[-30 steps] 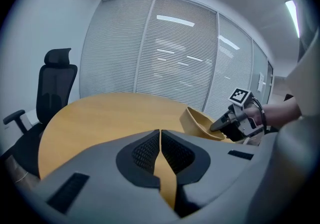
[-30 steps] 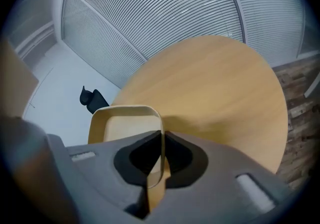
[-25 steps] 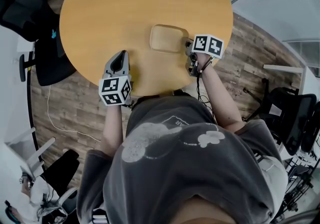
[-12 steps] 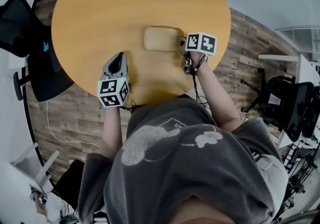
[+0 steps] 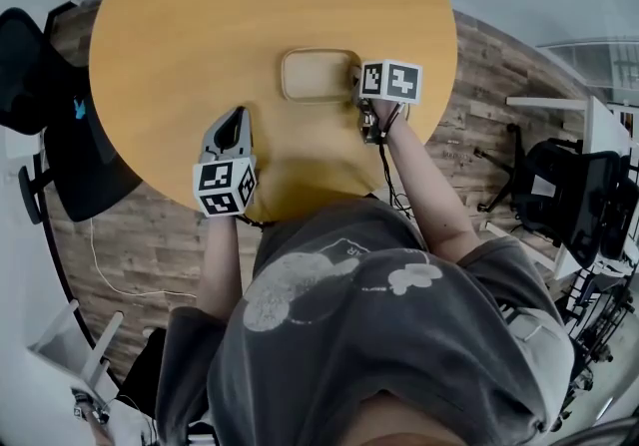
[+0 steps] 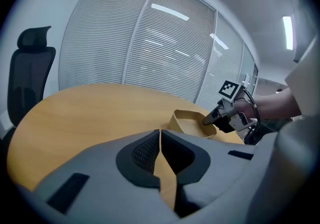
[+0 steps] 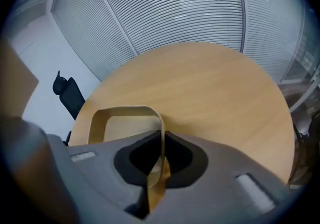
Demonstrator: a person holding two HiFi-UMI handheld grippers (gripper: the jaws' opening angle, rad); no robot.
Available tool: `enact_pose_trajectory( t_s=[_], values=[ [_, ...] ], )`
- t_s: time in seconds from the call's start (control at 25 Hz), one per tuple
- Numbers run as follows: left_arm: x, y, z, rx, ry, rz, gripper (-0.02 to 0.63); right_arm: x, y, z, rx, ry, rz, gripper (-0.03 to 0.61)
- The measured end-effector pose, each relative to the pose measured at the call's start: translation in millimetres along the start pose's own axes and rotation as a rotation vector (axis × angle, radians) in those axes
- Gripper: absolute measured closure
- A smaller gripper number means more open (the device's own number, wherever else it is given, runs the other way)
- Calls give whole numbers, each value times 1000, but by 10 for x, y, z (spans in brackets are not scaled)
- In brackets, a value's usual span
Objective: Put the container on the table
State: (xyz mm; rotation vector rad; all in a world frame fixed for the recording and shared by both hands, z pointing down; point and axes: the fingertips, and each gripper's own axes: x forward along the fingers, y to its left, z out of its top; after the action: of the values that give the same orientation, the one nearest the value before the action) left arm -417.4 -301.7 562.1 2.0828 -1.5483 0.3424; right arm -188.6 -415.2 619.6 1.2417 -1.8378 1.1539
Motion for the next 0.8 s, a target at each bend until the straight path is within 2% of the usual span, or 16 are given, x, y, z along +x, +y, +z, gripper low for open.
enact_pose_trajectory(
  t_s=[0.36,0.8],
  values=[
    [77,35,-56,-20,8,-22,605,122,-13,46,28,17,-22,569],
    [121,-31,-8,-21,-14,-55,604,181,-6,88,-12,14,-84,568]
  ],
)
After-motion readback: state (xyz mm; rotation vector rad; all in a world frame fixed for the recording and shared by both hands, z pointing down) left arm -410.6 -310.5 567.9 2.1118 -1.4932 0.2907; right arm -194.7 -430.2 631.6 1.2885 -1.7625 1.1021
